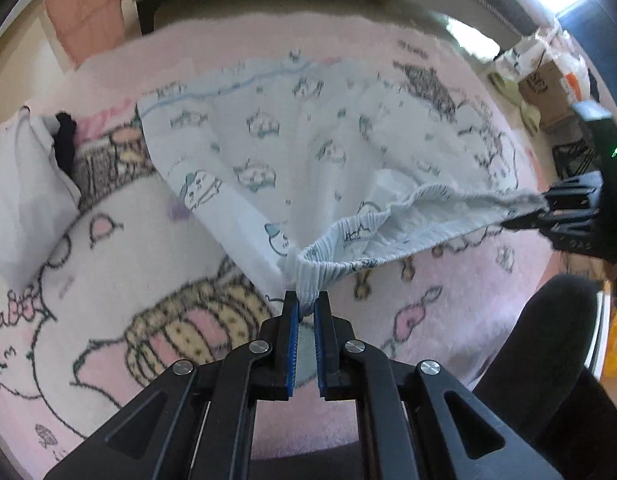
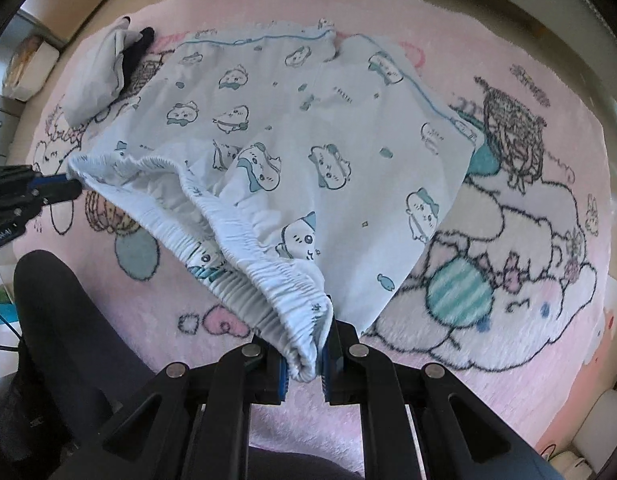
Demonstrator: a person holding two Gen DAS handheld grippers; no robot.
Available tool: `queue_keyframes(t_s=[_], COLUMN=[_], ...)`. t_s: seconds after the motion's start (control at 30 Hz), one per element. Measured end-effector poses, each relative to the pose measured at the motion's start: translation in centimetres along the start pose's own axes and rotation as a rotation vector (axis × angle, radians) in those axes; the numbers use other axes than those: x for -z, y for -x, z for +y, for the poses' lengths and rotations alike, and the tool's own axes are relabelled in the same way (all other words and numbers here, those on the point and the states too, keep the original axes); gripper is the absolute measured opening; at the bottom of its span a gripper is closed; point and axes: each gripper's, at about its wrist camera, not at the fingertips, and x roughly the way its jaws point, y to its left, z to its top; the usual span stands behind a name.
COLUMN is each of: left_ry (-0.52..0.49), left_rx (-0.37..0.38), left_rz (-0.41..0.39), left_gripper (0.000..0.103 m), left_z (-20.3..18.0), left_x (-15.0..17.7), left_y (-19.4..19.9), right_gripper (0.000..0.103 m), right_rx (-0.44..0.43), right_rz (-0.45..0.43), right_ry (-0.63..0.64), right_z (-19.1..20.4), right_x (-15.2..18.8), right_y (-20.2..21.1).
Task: Fold clothes
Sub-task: 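Lower the stretched pants onto the rug with both tools, spreading them flat, then open both tools to release the pants and withdraw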
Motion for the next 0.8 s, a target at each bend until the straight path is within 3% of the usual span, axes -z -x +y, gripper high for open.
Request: queue_keyframes(t_s=[0.17, 0.33, 0.6, 0.73, 0.77, 0.8], left_ry=[-0.035, -0.001, -0.014, -0.090, -0.100, -0.109], left_rx=[-0.032, -0.061, -0.085, -0.186, -0.191, -0.193], left_rz=[0.053, 0.109, 0.116, 0.118, 0.118, 0.117], left_gripper=[0.006, 0.006, 0.006, 0.006, 0.006, 0.007], left_z=[-0.5, 0.1, -0.8, -2.5, -2.9, -3.3], left_x=[1.1, 1.9, 2.9, 2.6, 2.5, 2.4], left_y=[-1.0, -2.0, -2.5, -3.9, -4.4, -4.9], right_gripper=[0.009, 0.009, 0.009, 0.012, 0.019, 0.037], right_rx=[0.030, 0.027, 0.025, 0.025, 0.025, 0.026], right_rz=[0.054, 0.148, 0.211, 0.232, 0.243, 0.255], right_ry=[0.016, 0.003, -0.003, 0.001, -0.005, -0.011], right_z=[0.6, 0.4, 0.4, 0.6, 0.5, 0.5], right_x=[1.2, 2.3, 3.2, 3.3, 3.2, 3.2], right_y=[-1.4, -4.0, -5.9, -6.2, -6.3, -6.5])
